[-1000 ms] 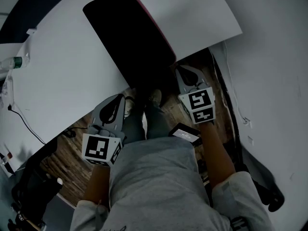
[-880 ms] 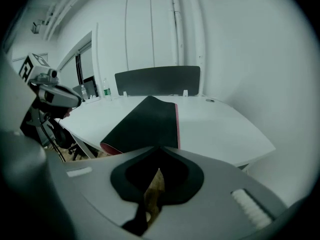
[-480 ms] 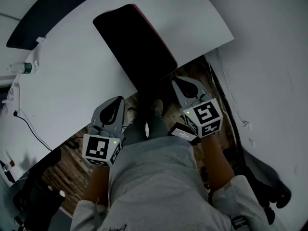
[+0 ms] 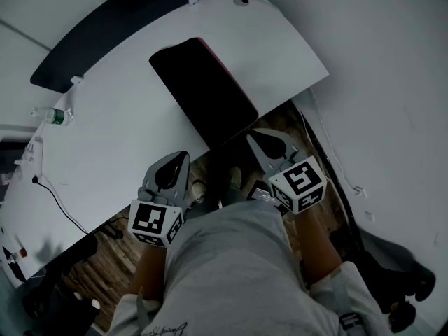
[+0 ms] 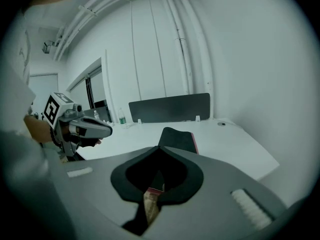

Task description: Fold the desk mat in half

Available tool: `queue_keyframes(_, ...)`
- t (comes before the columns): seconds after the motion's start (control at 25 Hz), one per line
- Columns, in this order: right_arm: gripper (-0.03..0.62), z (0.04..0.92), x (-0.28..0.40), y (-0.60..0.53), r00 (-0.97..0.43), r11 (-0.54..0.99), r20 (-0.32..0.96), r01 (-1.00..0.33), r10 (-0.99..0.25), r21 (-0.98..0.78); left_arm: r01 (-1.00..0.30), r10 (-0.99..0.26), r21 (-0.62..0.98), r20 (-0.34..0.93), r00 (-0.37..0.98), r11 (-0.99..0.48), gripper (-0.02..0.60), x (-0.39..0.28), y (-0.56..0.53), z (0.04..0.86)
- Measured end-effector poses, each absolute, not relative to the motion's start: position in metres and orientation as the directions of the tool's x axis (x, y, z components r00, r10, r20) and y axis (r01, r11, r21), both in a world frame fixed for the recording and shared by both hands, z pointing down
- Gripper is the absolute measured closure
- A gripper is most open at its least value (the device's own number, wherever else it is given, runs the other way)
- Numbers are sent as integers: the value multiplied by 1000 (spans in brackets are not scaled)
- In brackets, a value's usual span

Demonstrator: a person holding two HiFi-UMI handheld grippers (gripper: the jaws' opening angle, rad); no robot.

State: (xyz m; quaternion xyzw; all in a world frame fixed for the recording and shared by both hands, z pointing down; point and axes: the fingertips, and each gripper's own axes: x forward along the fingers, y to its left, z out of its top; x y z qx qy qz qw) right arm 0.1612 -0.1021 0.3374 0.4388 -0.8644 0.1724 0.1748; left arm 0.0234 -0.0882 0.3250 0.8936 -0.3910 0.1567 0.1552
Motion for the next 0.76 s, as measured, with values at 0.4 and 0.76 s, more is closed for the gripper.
queue_keyframes(0.4,589,318,142,-107,-581,577,420,-803,-698,-152,-752,-661,146,391,641,-643,563,3,-86,308)
queue_keyframes(0.76,589,319,125,-107,-602,605,436,-782,-669,-150,-758,-664,162,392,637,-632,562,-13,-84,306)
